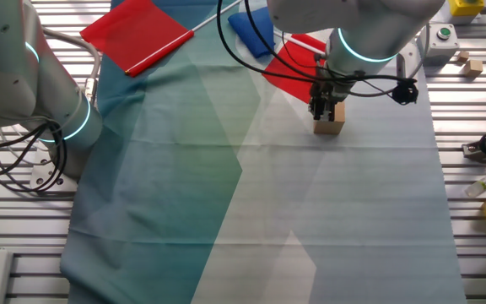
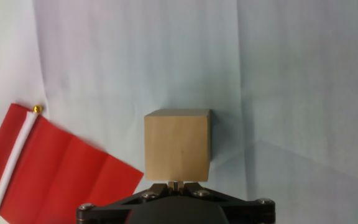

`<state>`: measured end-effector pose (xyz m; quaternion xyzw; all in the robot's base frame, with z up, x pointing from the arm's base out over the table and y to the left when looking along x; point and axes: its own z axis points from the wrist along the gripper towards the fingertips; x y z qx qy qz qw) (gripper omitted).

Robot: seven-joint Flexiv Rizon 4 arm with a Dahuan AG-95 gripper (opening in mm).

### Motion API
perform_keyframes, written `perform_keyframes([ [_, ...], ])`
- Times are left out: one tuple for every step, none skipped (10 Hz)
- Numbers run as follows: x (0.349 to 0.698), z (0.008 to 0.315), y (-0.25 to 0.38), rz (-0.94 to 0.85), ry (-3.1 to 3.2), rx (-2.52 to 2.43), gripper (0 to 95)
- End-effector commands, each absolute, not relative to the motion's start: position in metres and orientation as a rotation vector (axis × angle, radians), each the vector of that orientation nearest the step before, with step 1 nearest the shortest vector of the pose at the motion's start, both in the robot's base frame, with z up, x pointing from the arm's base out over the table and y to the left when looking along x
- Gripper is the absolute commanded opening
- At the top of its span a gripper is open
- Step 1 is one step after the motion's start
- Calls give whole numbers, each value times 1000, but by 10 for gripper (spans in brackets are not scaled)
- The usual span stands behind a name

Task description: Approach and touch the side of the small block

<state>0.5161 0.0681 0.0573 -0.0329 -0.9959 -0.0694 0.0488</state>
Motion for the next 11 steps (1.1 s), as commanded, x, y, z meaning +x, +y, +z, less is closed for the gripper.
perform_keyframes([
  [515, 58, 68, -211, -3027, -96, 0],
  [515, 58, 68, -211, -3027, -95, 0],
  [514, 58, 68, -209, -3029, -90, 0],
  [515, 58, 69, -208, -3029, -89, 0],
  [514, 58, 69, -205, -3029, -85, 0],
  [514, 59, 69, -202, -3031, -82, 0],
  [513, 60, 69, -202, -3031, -85, 0],
  [511, 63, 68, -203, -3030, -87, 0],
  [509, 69, 68, -204, -3030, -85, 0],
  [507, 74, 68, -202, -3028, -82, 0],
  [505, 81, 66, -202, -3024, -78, 0],
])
